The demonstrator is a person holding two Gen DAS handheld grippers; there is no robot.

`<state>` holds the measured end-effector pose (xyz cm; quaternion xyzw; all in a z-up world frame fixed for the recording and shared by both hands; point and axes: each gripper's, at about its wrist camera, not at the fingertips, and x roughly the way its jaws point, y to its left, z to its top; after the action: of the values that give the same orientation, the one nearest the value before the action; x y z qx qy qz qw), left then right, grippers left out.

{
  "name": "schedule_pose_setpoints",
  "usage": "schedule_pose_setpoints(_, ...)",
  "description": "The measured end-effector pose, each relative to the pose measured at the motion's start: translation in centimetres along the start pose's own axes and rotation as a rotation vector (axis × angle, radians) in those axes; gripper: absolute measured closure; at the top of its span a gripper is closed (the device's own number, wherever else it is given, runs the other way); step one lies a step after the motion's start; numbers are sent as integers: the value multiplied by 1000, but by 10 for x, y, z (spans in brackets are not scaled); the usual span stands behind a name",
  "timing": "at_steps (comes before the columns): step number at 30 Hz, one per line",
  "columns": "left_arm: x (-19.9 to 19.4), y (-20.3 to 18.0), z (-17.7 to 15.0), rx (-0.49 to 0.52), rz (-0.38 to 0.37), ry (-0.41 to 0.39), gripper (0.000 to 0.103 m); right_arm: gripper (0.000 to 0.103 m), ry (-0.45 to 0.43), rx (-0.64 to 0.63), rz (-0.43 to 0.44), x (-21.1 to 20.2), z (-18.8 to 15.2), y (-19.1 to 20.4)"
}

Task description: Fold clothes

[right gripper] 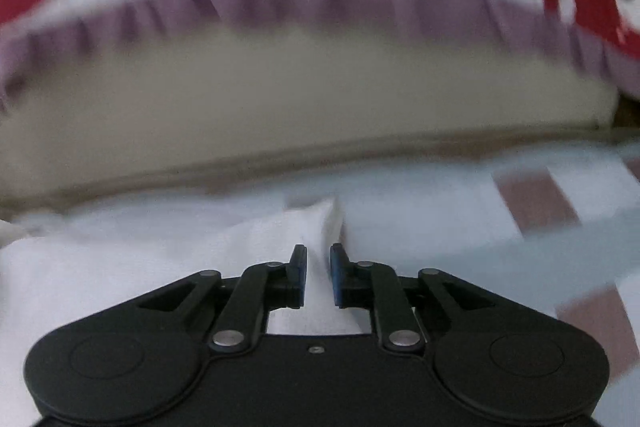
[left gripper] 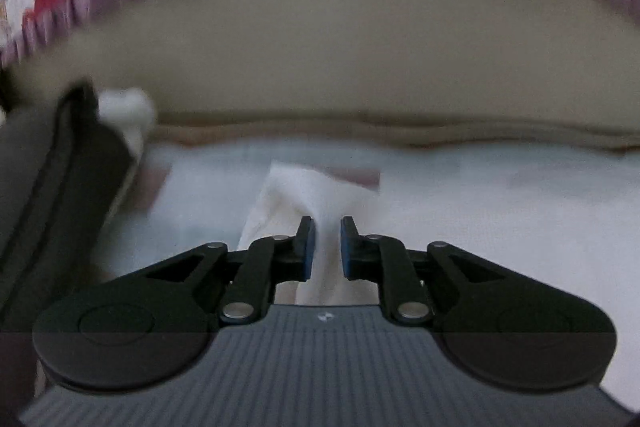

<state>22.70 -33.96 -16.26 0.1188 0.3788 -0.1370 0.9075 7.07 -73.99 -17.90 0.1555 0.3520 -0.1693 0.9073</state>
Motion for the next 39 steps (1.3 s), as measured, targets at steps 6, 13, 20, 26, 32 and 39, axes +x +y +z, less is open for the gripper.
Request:
schedule_pose_setpoints(6, -45, -2, -45, 91, -56, -54, 54, 83, -20, 3, 39, -27, 6, 0)
schedule_pose_setpoints(13, -87, -23, -62, -43, -306, -138, 54, 70, -30, -274, 307, -73, -19, 90)
schedule_pose_setpoints(20, -63, -26, -91, 24, 26, 33, 57, 68, 9, -449, 334, -59, -59, 167)
schedule_pose_setpoints(26, -69, 27, -96, -149, 108, 94, 50, 69, 128, -309, 40, -36, -67, 125)
schedule_pose_setpoints(32, -79, 65, -108, -321, 96, 159, 47, 69, 182, -148, -130, -68, -54, 47)
schedule_pose_setpoints(39, -102, 104, -122, -612, -46, 240, 30, 37, 145, 348, 83, -145, -68, -14)
